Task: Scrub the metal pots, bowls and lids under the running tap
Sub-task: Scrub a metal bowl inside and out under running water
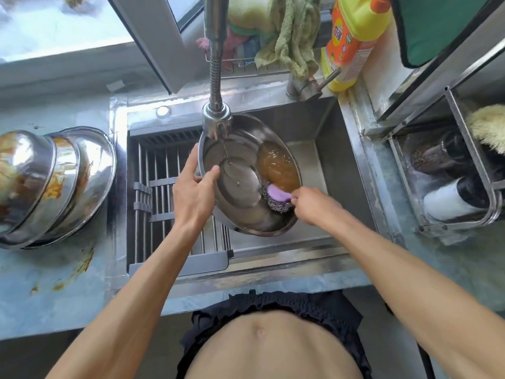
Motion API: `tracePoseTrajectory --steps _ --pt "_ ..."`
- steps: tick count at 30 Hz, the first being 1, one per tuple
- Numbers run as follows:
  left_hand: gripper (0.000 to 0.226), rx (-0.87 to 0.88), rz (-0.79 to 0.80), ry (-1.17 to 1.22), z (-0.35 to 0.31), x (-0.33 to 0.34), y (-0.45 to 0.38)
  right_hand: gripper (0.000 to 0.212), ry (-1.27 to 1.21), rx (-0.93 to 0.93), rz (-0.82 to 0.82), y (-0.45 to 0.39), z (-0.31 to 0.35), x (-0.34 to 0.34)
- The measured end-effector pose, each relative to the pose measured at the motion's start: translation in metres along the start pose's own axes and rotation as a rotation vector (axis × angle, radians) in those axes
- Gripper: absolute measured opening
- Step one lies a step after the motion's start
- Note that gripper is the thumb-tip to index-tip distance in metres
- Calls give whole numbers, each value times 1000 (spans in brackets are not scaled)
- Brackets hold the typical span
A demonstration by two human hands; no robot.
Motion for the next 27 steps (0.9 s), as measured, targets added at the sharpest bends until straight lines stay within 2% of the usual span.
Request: tracePoseTrajectory --steps 5,8,10,12,15,21,24,27 --pt "46 19 -3 -62 -12 5 -6 24 -133 -23 74 0 13 22" --pt "50 20 -1 -96 -10 15 -7 22 -240 -148 135 17 43 19" --pt "50 6 -12 -91 -6 17 -6 31 -334 -264 119 28 65 12" --pt "47 0 -15 -59 -3 15 -5 29 -360 -309 99 29 76 9" --pt "46 -35 22 -11 2 14 3 20 -332 -264 34 11 76 2" --pt "47 -95 61 34 9 8 12 24 -131 -200 -216 -37 54 -27" --pt "53 -109 26 69 11 -2 11 28 -24 -111 -203 -45 28 -28" --pt "56 -111 -25 64 13 -7 7 30 93 -1 -72 -34 13 -13"
Point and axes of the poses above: each hand's wrist, its own y-axis away from the middle knuckle, its own x-axis out of the palm, z = x × y, the point moved 5 cm from there along -y, towards the middle knuckle, and after that the axes turned 2 degrees about y, right-handed, at the moved point
